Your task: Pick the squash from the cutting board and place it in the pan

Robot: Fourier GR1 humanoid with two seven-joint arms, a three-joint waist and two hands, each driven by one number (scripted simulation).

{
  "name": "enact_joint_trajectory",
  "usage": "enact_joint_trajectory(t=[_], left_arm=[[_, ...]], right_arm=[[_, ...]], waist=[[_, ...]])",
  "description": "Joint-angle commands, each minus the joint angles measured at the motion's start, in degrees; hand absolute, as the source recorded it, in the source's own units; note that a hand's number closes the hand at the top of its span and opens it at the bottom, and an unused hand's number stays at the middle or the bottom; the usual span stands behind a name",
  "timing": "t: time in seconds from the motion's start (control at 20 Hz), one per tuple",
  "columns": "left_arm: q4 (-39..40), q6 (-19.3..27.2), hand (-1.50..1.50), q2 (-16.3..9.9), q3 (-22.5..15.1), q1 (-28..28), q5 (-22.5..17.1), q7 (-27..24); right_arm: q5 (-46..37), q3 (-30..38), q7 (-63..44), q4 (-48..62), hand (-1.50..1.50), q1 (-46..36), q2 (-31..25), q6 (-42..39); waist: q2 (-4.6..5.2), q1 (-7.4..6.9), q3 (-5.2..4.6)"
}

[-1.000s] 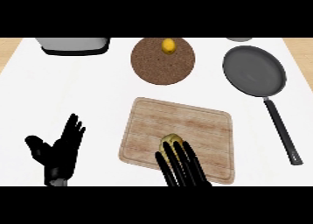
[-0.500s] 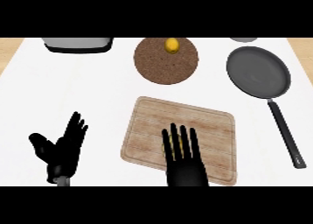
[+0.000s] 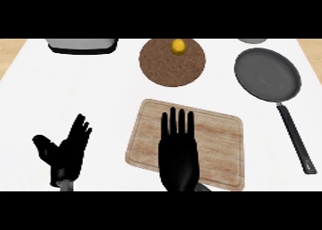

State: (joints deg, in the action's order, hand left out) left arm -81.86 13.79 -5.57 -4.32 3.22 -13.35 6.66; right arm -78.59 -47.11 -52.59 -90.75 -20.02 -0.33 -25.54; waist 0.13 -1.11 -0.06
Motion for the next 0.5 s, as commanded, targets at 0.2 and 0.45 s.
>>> enact_joint_trajectory(t=[0.2,0.45], left_arm=[[-0.19,0.13,0.0,0.61,-0.05,1.17,0.74,-1.11],[-2.69,0.44,0.0,0.31,0.8,0.74,0.41,1.82]], right_arm=[[12.3,0.44,-10.71,2.5,-1.5,-4.06,0.3,-11.46],[8.11,-0.87,-7.2,1.32,-1.5,0.34,0.29,-8.33]], waist=[[-0.14,0.3,0.03],[-0.21,0.87,0.06]])
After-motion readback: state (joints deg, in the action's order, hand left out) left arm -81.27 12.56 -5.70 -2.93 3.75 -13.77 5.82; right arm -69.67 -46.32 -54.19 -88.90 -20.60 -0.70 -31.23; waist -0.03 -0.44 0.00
